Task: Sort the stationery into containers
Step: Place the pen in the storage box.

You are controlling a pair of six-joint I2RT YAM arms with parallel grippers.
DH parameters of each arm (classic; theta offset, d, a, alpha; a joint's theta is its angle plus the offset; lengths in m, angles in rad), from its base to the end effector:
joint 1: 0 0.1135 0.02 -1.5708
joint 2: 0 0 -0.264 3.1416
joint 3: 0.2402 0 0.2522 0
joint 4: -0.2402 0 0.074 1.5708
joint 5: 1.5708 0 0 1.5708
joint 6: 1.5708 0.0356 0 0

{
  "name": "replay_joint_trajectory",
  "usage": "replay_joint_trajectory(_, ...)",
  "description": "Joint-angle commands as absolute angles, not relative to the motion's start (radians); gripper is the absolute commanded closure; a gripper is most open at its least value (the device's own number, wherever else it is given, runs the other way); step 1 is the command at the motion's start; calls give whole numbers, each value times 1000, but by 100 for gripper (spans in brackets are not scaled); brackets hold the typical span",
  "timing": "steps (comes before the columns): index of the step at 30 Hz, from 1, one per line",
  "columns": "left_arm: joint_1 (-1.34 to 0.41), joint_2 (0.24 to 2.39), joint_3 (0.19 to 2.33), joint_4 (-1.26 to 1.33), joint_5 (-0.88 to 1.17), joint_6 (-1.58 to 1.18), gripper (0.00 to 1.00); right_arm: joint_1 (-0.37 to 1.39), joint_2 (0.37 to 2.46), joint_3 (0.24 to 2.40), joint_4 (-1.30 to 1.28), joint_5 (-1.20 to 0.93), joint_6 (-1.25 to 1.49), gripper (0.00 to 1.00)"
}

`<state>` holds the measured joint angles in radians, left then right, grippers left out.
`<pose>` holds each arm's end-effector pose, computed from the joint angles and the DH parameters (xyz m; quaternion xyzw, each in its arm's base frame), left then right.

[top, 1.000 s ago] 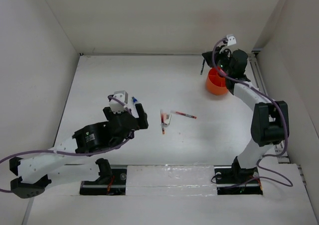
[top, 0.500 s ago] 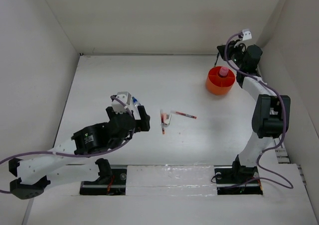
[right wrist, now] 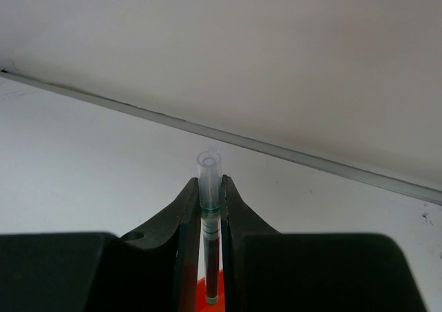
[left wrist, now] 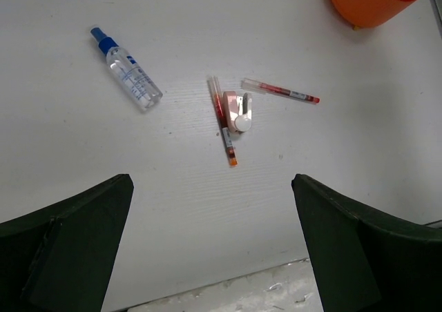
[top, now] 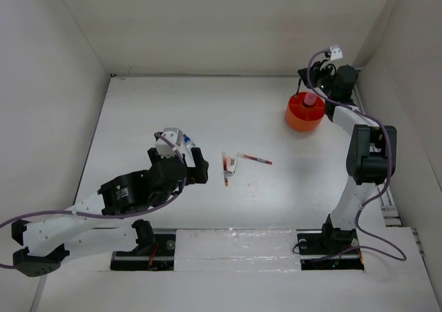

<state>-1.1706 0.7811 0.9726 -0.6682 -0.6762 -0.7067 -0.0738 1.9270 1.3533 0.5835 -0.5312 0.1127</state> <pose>0.0797 -0.1313 0.3582 0.0173 0.8238 -0.2285 0.5185 0.4551 -0.0156 0.2794 -0.1225 0.6934 0.1980 0.6819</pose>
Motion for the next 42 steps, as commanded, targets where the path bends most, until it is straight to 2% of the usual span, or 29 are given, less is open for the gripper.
replay_joint_trajectory(1,-1172,764,969,-635,-673,-692,0,-89,1925,1391,646,-554,86,100)
replay_joint_trajectory(17,-1172,736,960,-635,-673,-692,0,-109,1925,1339,646,-572,75,94)
replay_joint_trajectory(26,-1172,727,960,-635,-673,-692,0,-109,1916,1319,646,-581,75,78)
replay_joint_trajectory(35,-1172,709,960,-635,-673,-692,0,-109,1907,1301,655,-601,75,53)
replay_joint_trajectory(42,-1172,709,960,-635,-673,-692,0,-109,1849,1301,655,-611,87,51)
